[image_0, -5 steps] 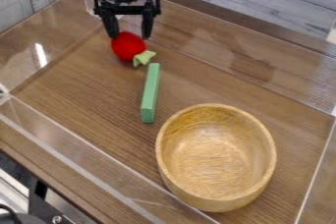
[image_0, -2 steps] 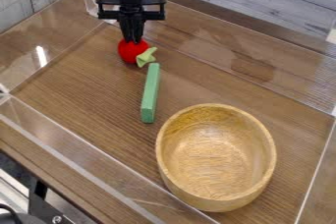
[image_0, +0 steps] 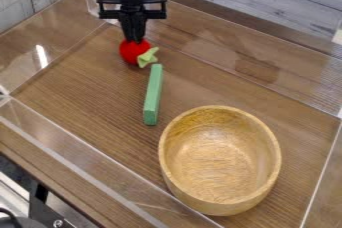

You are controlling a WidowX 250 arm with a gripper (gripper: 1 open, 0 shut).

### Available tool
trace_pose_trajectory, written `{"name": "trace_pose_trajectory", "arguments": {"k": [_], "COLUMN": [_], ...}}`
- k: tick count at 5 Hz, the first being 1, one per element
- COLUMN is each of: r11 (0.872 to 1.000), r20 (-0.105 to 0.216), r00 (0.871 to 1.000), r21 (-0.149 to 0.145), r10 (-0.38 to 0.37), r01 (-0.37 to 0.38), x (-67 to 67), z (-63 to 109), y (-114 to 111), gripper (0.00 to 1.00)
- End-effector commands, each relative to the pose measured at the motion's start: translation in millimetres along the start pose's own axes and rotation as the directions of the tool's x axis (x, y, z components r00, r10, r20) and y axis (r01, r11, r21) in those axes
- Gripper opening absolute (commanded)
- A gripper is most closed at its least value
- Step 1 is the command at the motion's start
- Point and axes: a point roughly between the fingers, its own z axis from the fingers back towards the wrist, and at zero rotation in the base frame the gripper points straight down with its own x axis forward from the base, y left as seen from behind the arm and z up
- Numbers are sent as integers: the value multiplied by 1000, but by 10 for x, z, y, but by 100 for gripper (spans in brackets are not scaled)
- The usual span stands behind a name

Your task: Move the red object to the left side of the table

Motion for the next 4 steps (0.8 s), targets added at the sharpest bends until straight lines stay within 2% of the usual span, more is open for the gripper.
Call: {"name": "trace_pose_trajectory", "arguments": {"k": [1, 2, 4], "r11": [997, 987, 976], "r20": [106, 95, 83], "r00": [991, 983, 973], "r21": [-26, -32, -8], "r10": [79, 157, 217], "r01": [-77, -154, -217], "x": [-13, -76, -301], "z": [450, 430, 432], "y": [284, 535, 761], "gripper": [0, 0, 0]}}
